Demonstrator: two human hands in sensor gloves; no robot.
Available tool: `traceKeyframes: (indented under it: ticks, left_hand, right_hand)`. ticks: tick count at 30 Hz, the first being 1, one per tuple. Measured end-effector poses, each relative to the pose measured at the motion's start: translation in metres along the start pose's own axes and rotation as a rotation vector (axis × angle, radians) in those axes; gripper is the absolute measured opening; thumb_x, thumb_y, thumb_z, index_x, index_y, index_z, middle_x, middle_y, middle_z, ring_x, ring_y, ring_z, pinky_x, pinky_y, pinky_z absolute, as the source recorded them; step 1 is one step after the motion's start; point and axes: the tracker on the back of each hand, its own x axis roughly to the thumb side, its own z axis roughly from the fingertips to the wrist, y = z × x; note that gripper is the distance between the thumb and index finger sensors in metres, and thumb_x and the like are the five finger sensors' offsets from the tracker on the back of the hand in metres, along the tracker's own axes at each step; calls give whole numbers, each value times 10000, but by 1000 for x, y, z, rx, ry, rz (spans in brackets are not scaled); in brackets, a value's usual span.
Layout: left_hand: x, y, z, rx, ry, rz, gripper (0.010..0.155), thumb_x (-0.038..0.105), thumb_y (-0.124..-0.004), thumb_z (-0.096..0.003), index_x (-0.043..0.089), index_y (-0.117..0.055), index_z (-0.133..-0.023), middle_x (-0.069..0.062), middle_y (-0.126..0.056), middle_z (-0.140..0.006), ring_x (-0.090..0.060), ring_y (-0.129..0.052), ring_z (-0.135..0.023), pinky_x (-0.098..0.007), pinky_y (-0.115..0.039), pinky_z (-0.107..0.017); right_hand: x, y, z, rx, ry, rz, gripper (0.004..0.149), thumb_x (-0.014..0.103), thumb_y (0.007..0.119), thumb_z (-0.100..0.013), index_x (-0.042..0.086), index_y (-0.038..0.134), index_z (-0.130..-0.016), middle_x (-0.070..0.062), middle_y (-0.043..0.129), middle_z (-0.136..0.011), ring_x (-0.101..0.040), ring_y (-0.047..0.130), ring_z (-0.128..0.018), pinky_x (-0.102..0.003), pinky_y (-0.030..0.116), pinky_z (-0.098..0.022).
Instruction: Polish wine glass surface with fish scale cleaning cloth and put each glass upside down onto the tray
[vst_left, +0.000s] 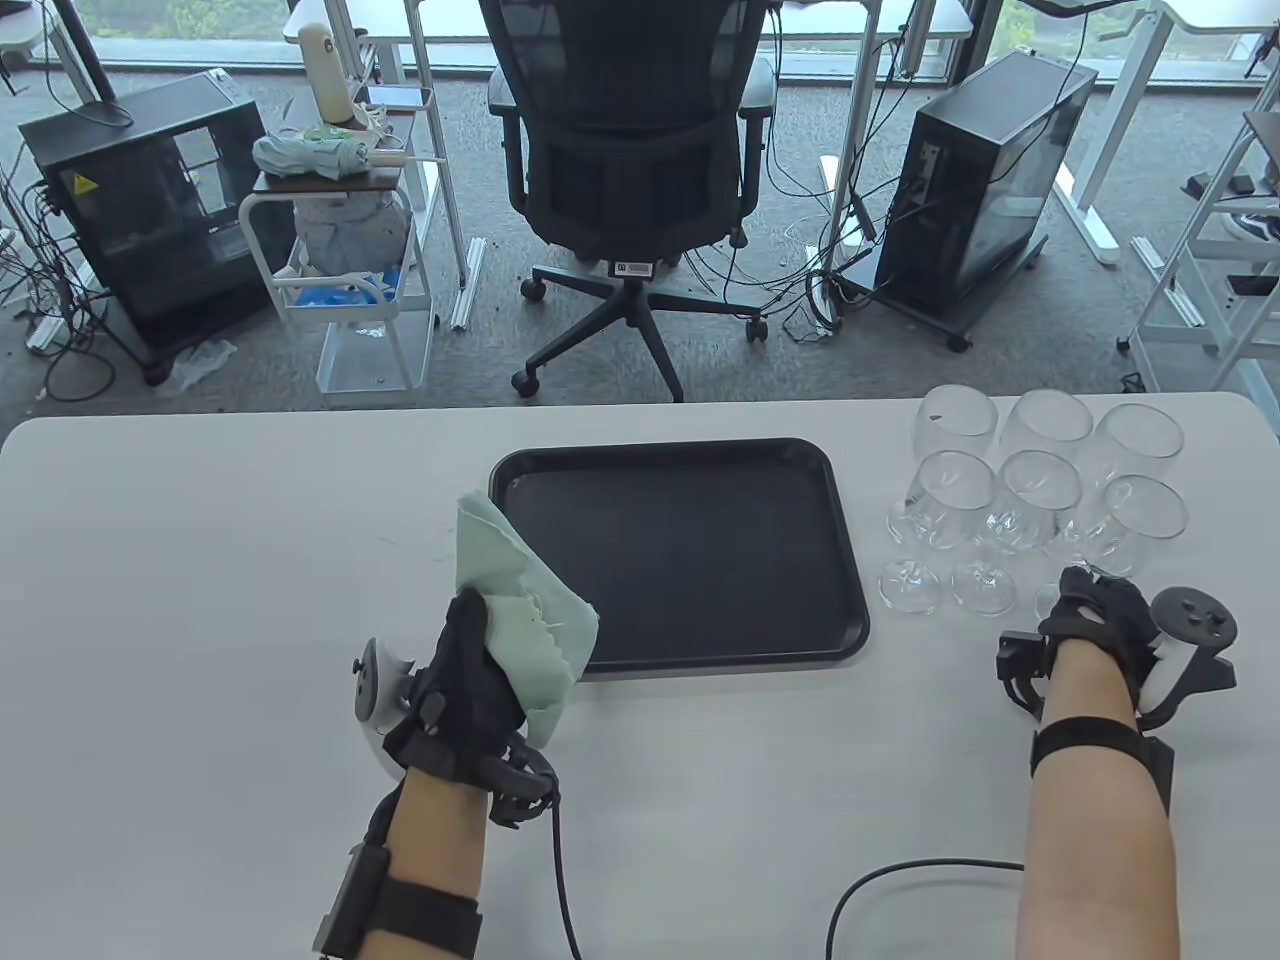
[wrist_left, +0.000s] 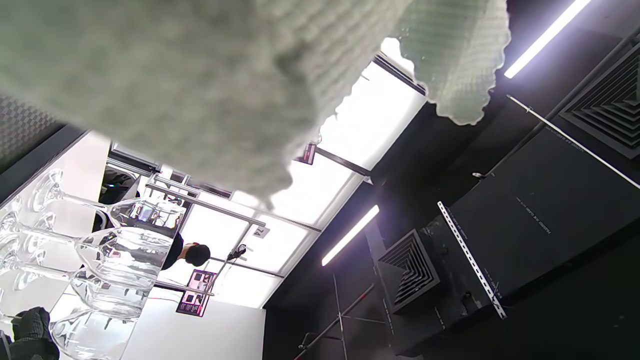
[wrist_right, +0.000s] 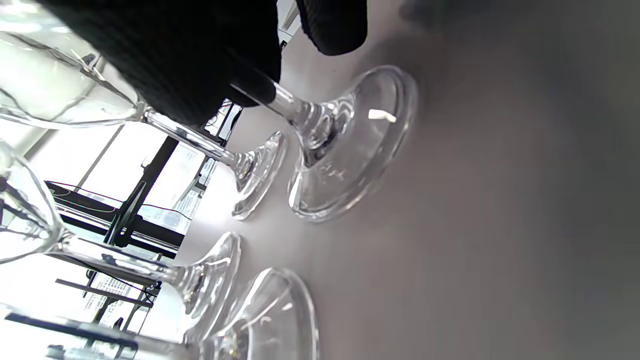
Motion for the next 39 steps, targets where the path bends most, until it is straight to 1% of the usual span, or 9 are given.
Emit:
traceKeyframes:
  ticks: [5,9,12,15,19,25,30,35,39]
  left_hand:
    - [-2,-3,0,-16,2,8,606,592,-487,-599,414,-312,-1151,10,-284,-1252,-388,-299,-1170,-717,-271,-785]
    - [-3,-5,0,-28,4,15,608,593,-487,-598,413,-310,-1152,11,-284,-1252,-387,-299,-1170,-718,-271,-785]
    - [-4,-8,0,-39,5,24,607,593,-485,-599,414,-309,-1151,11,-284,-1252,-388,-298,-1170,-717,-272,-786]
    - [-2,-10,1,-47,-5,31,607,593,-485,-599,414,-309,-1152,11,-285,-1253,-388,-300,-1170,-718,-272,-785]
    - [0,-10,3,-40,-13,21,609,595,-485,-599,413,-309,-1153,10,-287,-1253,-388,-301,-1171,-719,-273,-786]
    - [-2,-9,3,-34,-2,2,609,597,-486,-598,410,-318,-1153,9,-291,-1254,-389,-304,-1170,-720,-274,-785]
    - [-3,-7,4,-24,-1,-3,612,597,-486,-597,412,-308,-1153,9,-290,-1254,-388,-301,-1171,-719,-273,-786]
    - [7,-11,2,-73,-55,-78,619,596,-514,-591,420,-322,-1152,49,-272,-1262,-378,-211,-1176,-731,-190,-779]
    - [25,-53,-3,-242,-90,-549,613,600,-536,-586,418,-403,-1156,93,-210,-1264,-310,-12,-1146,-710,-50,-754]
  right_hand:
    - [-6,-30,8,63,-39,-162,451,375,867,-496,329,744,-927,-137,558,-1121,-475,293,-1014,-685,249,-647]
    - [11,-64,26,28,-304,-210,455,390,780,-525,335,643,-955,-88,721,-1045,-408,419,-1030,-691,314,-658]
    - [36,-84,60,-43,-613,-208,468,377,780,-532,334,617,-968,-68,791,-985,-374,514,-1027,-694,329,-670]
    - [60,-86,102,-49,-900,-158,489,374,768,-540,371,576,-990,-61,780,-958,-357,583,-1001,-687,387,-688]
    - [91,-57,190,14,-1243,18,492,357,819,-531,381,645,-991,-54,805,-930,-327,644,-965,-630,554,-690]
    - [86,25,281,103,-1451,337,488,339,877,-486,378,741,-953,-43,872,-880,-317,731,-915,-570,660,-642]
    - [53,78,308,96,-1602,566,483,338,888,-478,368,758,-942,-36,881,-868,-312,748,-897,-522,714,-591]
    - [42,93,311,96,-1645,654,482,340,893,-474,364,764,-938,-33,885,-865,-307,753,-893,-508,723,-582]
    - [38,93,319,109,-1678,637,482,337,896,-473,365,765,-936,-32,881,-870,-307,749,-897,-512,716,-590]
